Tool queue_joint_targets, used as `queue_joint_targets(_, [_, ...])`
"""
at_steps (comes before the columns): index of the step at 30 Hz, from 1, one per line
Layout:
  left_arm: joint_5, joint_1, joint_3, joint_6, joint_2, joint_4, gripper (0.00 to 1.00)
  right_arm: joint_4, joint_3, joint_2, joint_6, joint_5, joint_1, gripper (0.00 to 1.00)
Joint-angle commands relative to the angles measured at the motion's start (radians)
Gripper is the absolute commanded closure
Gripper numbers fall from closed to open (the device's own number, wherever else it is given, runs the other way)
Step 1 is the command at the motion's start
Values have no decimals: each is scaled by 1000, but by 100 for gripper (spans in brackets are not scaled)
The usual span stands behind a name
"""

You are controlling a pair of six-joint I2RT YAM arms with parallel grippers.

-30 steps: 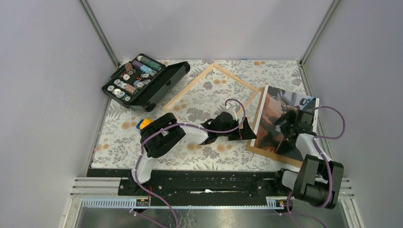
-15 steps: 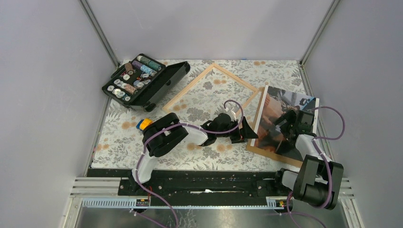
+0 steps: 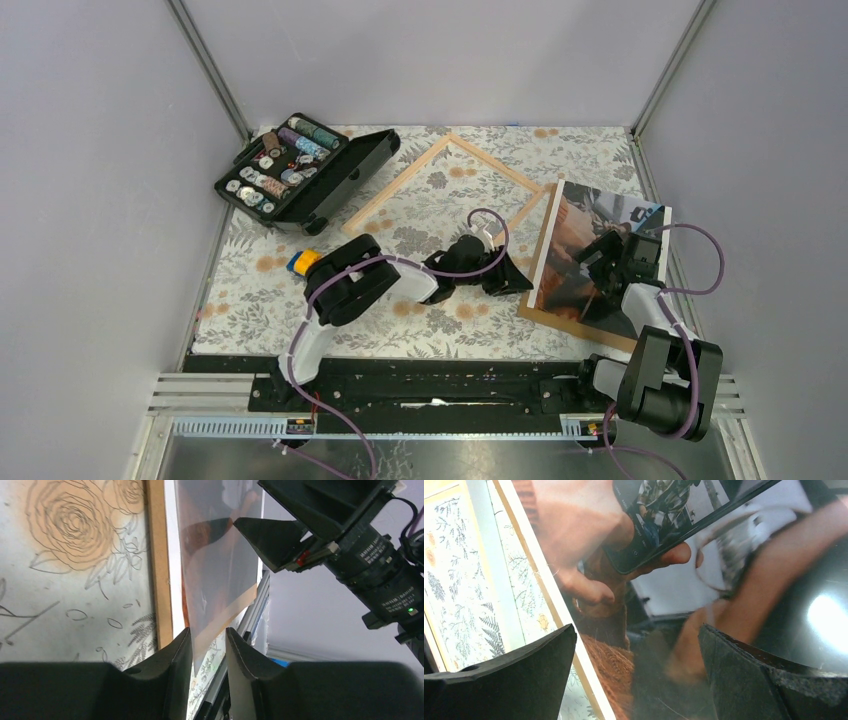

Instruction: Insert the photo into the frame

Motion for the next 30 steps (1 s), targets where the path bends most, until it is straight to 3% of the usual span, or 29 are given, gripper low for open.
queue_joint_targets(1, [14,10,64,13,32,25,71,-11,-15,-9,-9,-33,-3,1])
queue_joint_targets(7, [6,22,129,124,25,-129,100,6,-32,-73,-39,-88,-3,1])
queue_joint_targets(13, [-59,30,156,286,-78,-318,100,92,-51,-118,-56,-207,-3,0])
queue_joint_targets(18, [-69,101,58,346,-230,-368,100,135,-45,-116,-57,-310,13,0])
queue_joint_targets(30, [-74,292,-136,482,-547,-577,100,96,30,-43,-71,-363,77,0])
